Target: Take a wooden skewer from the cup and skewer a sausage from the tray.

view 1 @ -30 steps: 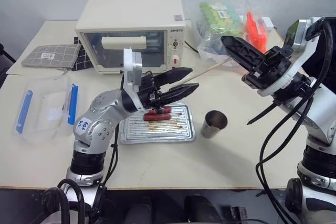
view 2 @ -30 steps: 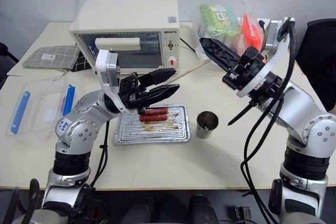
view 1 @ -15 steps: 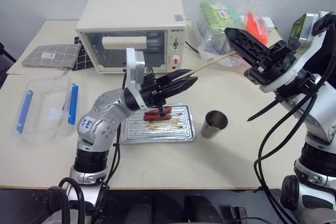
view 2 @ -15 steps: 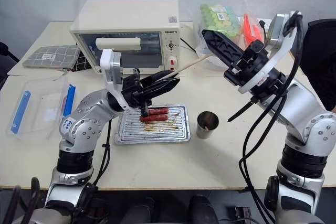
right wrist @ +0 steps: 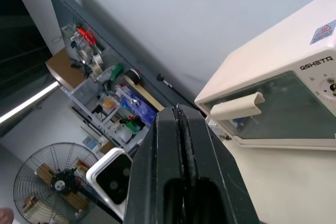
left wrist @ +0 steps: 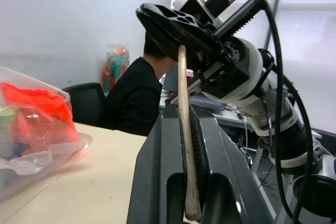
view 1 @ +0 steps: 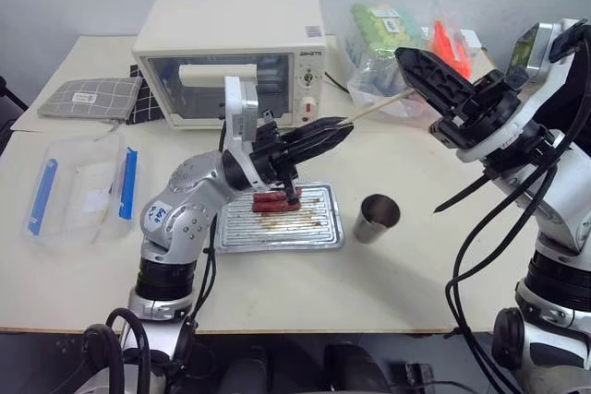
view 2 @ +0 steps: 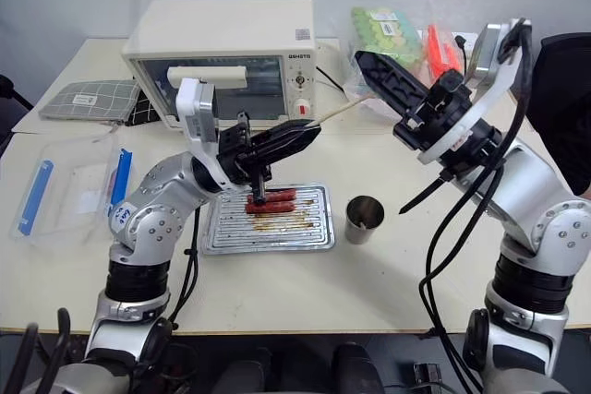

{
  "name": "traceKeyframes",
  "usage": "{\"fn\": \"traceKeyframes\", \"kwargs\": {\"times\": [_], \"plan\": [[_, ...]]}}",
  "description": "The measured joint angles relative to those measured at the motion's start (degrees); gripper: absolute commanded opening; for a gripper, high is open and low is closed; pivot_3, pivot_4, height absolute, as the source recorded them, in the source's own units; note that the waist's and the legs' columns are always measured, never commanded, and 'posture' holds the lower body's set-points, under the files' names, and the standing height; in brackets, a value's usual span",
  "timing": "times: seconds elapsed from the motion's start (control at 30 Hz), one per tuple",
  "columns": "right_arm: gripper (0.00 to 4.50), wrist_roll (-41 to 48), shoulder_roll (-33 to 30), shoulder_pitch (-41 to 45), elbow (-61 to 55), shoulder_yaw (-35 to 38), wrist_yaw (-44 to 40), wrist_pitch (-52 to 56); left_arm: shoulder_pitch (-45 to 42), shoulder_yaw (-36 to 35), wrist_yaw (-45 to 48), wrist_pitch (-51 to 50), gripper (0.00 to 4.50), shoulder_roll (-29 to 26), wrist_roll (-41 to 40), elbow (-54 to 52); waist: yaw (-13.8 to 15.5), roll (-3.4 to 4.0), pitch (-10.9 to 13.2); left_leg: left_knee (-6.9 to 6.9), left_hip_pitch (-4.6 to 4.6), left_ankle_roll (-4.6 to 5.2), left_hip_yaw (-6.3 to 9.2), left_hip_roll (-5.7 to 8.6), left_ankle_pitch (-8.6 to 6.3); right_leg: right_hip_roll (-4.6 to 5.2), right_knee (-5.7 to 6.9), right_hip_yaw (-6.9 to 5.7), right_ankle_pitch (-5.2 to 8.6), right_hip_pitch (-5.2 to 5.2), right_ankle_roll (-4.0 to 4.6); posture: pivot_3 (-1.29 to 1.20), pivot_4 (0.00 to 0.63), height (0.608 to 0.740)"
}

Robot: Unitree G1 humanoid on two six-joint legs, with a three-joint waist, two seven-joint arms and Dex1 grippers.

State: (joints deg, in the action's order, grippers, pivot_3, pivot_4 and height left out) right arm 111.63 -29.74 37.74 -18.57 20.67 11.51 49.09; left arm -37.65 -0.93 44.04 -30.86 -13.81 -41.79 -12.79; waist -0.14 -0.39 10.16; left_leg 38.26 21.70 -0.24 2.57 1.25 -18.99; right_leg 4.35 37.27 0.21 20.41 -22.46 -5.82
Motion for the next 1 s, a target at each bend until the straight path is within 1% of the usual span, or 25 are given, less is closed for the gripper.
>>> {"fn": "traceKeyframes", "kwargs": {"times": [0.17,0.3,0.37,0.4,0.47,0.53,0.63,0.7,0.77,0.83,0.87,0.9,0.93,0.97,1.0], "plan": [[0.00,0.0,0.1,-0.1,-0.3,0.0,-0.1,-0.1,0.0,0.0,0.0,0.5,0.03,0.0,0.1,0.1,0.0,0.00,0.0,0.00,0.00,0.00,0.00,0.00,0.00,0.00,-0.01,0.00,0.00,0.00,0.00,0.00,0.150,0.740],[0.00,0.0,-2.4,-0.4,-0.4,-0.1,-1.1,0.8,-0.8,0.0,0.2,0.6,0.03,-0.9,0.7,0.3,0.0,0.00,0.0,-0.01,0.02,0.00,0.00,0.00,0.00,0.00,-0.04,0.00,0.00,0.00,0.00,0.00,0.150,0.740],[0.41,0.0,-4.3,-0.4,-0.4,-0.2,-2.2,1.7,-1.3,0.1,0.8,0.6,0.00,-2.0,0.7,0.2,0.0,0.00,0.0,-0.02,0.02,0.01,0.01,0.00,0.00,0.00,-0.15,-0.01,0.00,0.01,0.00,0.00,0.150,0.740],[0.55,0.0,-5.7,-0.5,-0.2,-0.4,-2.9,2.7,-1.4,-0.6,0.6,0.8,0.00,-2.8,0.7,0.4,0.0,0.00,0.0,-0.04,0.03,0.01,0.00,0.00,0.00,0.01,-0.26,0.00,0.00,0.00,0.00,0.00,0.150,0.740],[1.11,0.0,-8.5,-0.6,0.1,-0.8,-4.2,4.3,-1.4,-2.7,0.3,0.9,0.00,-4.6,0.7,0.8,-0.1,0.00,0.0,-0.06,0.03,0.01,-0.01,-0.01,0.00,-0.01,-0.27,0.01,0.00,-0.03,0.00,0.00,0.150,0.740],[1.54,0.0,-12.5,-0.4,0.3,-1.8,-6.8,5.9,-1.4,-4.5,-0.3,0.9,0.00,-6.3,0.8,1.6,0.0,0.02,0.0,-0.07,0.02,0.01,0.00,-0.02,0.01,-0.01,-0.30,-0.01,0.00,-0.02,0.00,0.00,0.150,0.740],[1.54,-1.2,-16.7,3.2,3.0,-3.3,-12.3,8.4,-0.7,-6.3,-0.4,0.6,0.00,-9.6,0.8,2.0,-0.1,0.01,0.0,-0.05,0.04,0.02,-0.02,0.00,0.01,0.00,-0.32,0.02,0.00,-0.03,0.00,0.00,0.150,0.740],[1.54,-4.5,-19.1,6.6,6.2,-4.1,-17.1,9.2,0.2,-8.1,-0.5,0.0,0.00,-12.1,0.5,1.8,-0.1,0.01,0.0,-0.07,0.04,0.02,0.00,-0.01,0.01,0.00,-0.37,0.01,0.00,-0.03,0.00,0.00,0.150,0.740],[1.54,-10.9,-20.9,10.1,9.6,-5.9,-24.0,10.5,2.4,-11.2,-0.8,-1.4,0.00,-15.3,-0.3,0.7,0.0,0.00,0.0,-0.11,0.04,0.02,0.03,-0.02,0.01,0.00,-0.43,-0.01,0.00,-0.04,0.00,0.00,0.150,0.740],[1.88,-16.8,-21.9,12.1,11.0,-9.2,-29.6,11.4,4.8,-13.1,-0.8,-2.9,0.00,-18.0,-1.4,-1.3,-0.1,0.01,0.0,-0.19,0.05,0.02,0.01,-0.02,0.01,0.01,-0.42,0.05,0.00,-0.08,0.00,0.00,0.150,0.740],[2.04,-23.6,-22.4,14.4,11.2,-13.6,-34.8,11.1,7.4,-14.8,-0.5,-4.4,0.00,-21.0,-2.6,-3.6,-0.5,0.01,0.1,-0.23,0.08,0.02,-0.02,-0.02,0.01,0.01,-0.42,0.09,0.00,-0.15,0.00,0.00,0.150,0.740],[2.28,-27.7,-23.0,15.5,11.1,-16.4,-38.0,11.0,9.1,-16.0,-0.2,-5.4,0.00,-22.9,-3.3,-4.9,-0.7,0.02,0.1,-0.25,0.10,0.02,0.01,-0.03,0.01,0.01,-0.41,0.09,0.00,-0.19,0.00,0.00,0.150,0.740],[2.57,-36.0,-23.2,17.6,11.1,-21.9,-44.3,9.0,12.1,-18.8,0.3,-7.0,0.00,-25.9,-5.0,-7.0,-0.9,0.02,0.1,-0.24,0.17,0.00,0.05,-0.03,0.00,0.01,-0.45,0.06,0.00,-0.26,0.01,0.00,0.150,0.740],[2.57,-39.9,-23.5,18.3,10.9,-24.7,-47.2,8.1,13.4,-20.1,0.7,-7.9,0.00,-27.5,-5.8,-7.8,-1.0,0.02,0.1,-0.23,0.30,0.00,0.09,-0.03,0.00,0.03,-0.44,0.04,0.00,-0.35,0.00,0.00,0.150,0.740],[2.57,-46.6,-22.5,20.3,11.7,-29.5,-52.0,5.6,16.4,-23.3,1.5,-8.9,0.00,-29.9,-7.0,-9.5,-1.0,0.00,0.1,-0.13,0.41,-0.02,0.13,-0.02,0.01,0.05,-0.45,-0.01,0.00,-0.45,0.00,0.00,0.150,0.740]]}}
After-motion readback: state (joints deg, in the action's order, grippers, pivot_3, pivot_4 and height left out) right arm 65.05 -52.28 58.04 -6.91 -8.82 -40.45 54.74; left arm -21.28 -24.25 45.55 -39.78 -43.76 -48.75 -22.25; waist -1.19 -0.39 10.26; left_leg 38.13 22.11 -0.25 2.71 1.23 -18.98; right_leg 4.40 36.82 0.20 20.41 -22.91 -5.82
